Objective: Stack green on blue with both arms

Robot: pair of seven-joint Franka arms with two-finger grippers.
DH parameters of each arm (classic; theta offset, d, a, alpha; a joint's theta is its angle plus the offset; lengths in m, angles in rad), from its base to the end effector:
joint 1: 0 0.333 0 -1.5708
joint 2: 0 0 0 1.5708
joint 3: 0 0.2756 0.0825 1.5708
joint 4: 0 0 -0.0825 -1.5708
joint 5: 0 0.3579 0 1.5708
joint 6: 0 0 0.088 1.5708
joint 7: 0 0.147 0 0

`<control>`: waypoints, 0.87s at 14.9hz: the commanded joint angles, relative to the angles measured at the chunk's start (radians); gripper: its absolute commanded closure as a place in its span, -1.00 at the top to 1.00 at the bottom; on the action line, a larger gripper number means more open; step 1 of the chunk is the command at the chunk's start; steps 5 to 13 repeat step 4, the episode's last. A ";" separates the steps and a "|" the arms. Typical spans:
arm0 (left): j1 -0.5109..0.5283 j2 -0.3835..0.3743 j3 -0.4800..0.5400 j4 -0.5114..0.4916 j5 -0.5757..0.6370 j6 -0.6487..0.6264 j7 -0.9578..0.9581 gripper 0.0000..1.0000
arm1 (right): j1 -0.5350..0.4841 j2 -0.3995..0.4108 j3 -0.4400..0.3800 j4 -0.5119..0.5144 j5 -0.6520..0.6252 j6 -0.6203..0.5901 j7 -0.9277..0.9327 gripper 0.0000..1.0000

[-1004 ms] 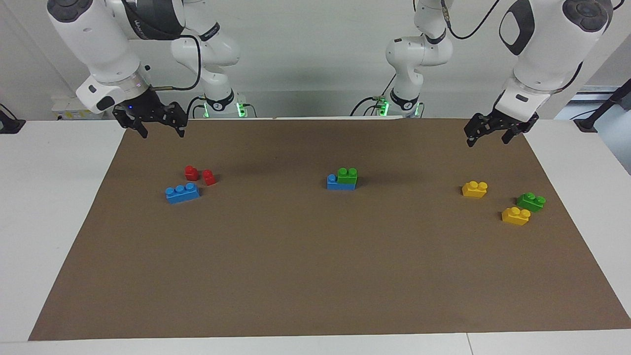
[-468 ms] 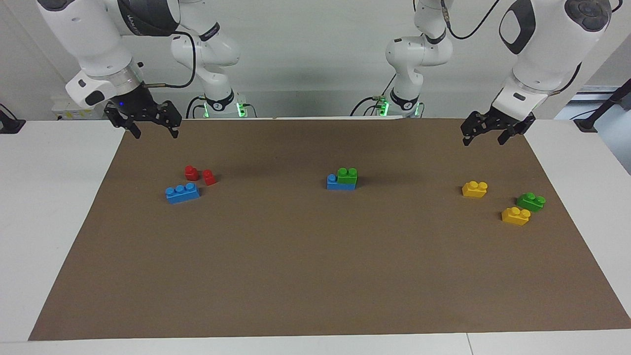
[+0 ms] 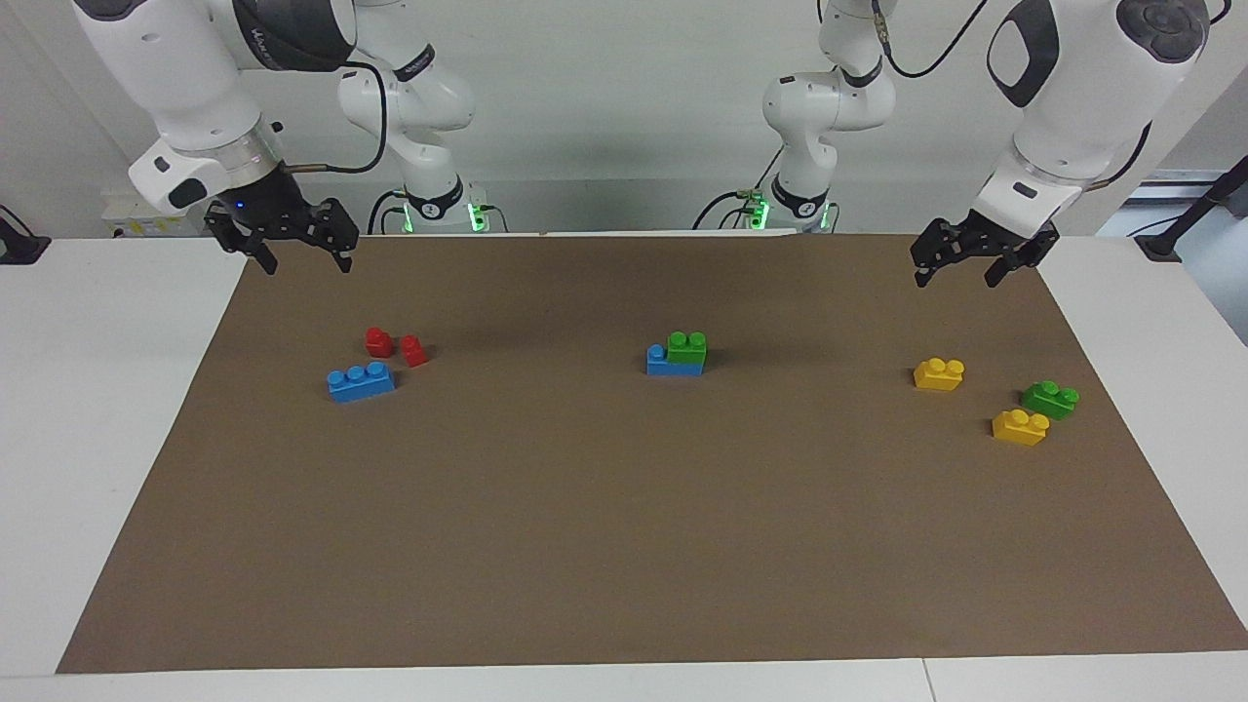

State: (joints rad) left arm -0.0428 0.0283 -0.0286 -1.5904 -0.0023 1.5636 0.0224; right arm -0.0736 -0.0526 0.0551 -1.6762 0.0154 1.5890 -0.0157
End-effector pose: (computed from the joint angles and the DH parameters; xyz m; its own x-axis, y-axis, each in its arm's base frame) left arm 0.5301 -0.0381 0.5198 0.9941 -0.0936 -0.0550 -0.0935 -0.9956 0.0043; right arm 0.5125 -0.0067 0.5261 0.9994 -0.0032 -0.0345 -0.0037 -0.9999 -0.0130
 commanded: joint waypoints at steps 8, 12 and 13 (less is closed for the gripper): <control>0.004 0.007 -0.001 0.026 -0.018 -0.024 0.019 1.00 | -0.018 0.010 0.011 0.010 -0.026 0.009 -0.029 1.00; 0.004 0.007 -0.001 0.026 -0.018 -0.024 0.019 1.00 | -0.018 0.010 0.011 0.010 -0.026 0.009 -0.029 1.00; 0.004 0.007 -0.001 0.026 -0.018 -0.024 0.019 1.00 | -0.018 0.010 0.011 0.010 -0.026 0.009 -0.029 1.00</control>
